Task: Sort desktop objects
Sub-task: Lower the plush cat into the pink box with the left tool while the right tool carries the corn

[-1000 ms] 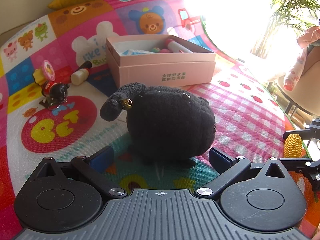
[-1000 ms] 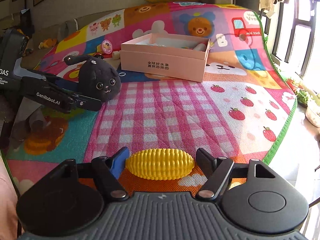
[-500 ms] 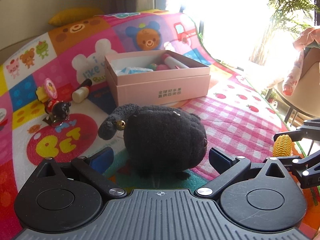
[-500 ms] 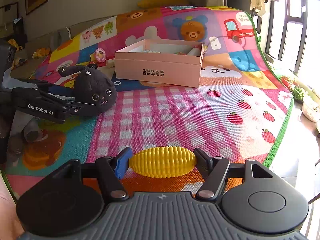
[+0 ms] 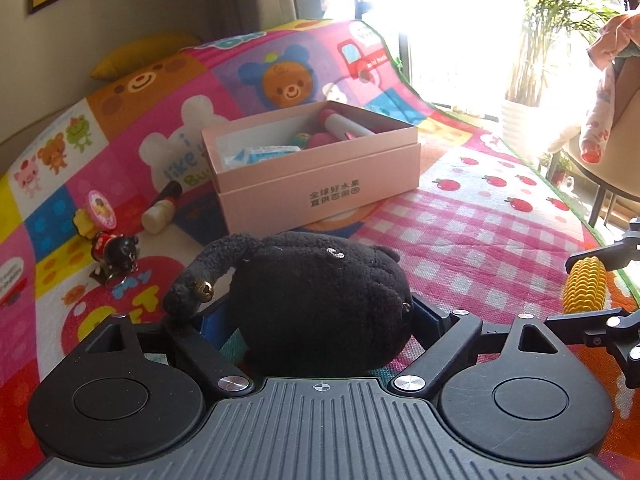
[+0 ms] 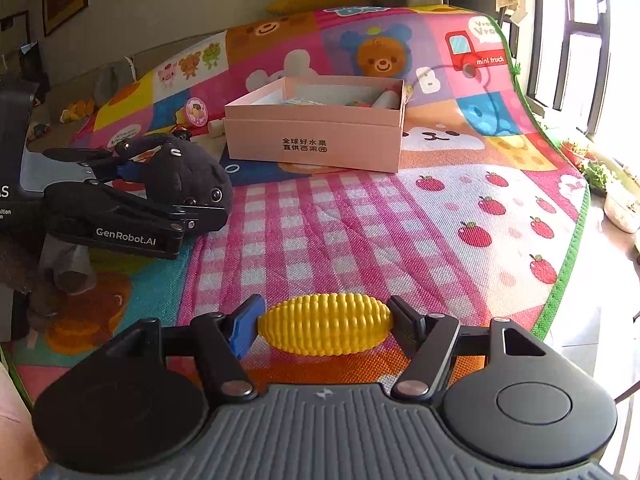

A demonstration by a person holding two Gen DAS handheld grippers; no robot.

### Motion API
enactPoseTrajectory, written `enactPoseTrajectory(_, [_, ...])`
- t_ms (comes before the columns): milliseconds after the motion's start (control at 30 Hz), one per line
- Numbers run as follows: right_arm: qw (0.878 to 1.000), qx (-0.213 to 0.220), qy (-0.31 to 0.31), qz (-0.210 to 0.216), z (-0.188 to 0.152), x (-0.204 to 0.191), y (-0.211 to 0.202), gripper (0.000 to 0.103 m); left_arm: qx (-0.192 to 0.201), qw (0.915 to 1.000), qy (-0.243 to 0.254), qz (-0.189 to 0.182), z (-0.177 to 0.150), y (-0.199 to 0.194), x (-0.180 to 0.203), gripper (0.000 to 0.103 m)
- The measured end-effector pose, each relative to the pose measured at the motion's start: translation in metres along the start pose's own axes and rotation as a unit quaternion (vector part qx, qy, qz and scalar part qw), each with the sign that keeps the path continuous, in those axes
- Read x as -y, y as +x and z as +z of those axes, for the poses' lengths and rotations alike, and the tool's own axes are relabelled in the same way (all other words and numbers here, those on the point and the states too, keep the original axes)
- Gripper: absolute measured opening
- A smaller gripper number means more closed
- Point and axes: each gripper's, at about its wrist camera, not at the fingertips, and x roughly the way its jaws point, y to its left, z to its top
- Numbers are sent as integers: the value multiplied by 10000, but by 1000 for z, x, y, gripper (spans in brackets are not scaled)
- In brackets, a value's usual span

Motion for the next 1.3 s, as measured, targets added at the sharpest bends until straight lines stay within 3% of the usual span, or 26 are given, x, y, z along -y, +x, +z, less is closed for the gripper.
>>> enactPoseTrajectory(167, [9999,64,-117,-74,7,-3,-8,67,69,9998,64,-199,-2,-23,-1,91])
enactPoseTrajectory(300, [9996,214,-164,-81,22,-3,-20,67,459,9984,96,-329,19,-47,-7,91])
enactPoseTrajectory(467, [9919,1182,-258,-386,84,4,-57,67,1160,9923,-121,-413,83,-58,-30,91])
enactPoseTrajectory(567, [9842,1660,-98,-614,125,17,-68,67,1461,9873,-365,-503,123,-43,-43,91])
enactPoseTrajectory(700, [9782,1881,-60,-881,166,30,-57,67,1676,9817,-592,-685,168,-9,-56,93])
enactPoseTrajectory(833, [9770,1863,-21,-1033,187,43,-32,67,1362,9821,-766,-1050,192,40,-67,99])
enactPoseTrajectory(967, [9804,1640,15,-1090,195,49,-5,67,1046,9873,-831,-865,167,59,-85,101])
enactPoseTrajectory(1100, [9836,1478,-9,-1036,203,48,17,67,880,9912,-787,-604,116,53,-99,103])
enactPoseTrajectory(1300, [9901,1335,203,-389,249,29,49,67,615,9943,-761,-426,54,40,-102,103])
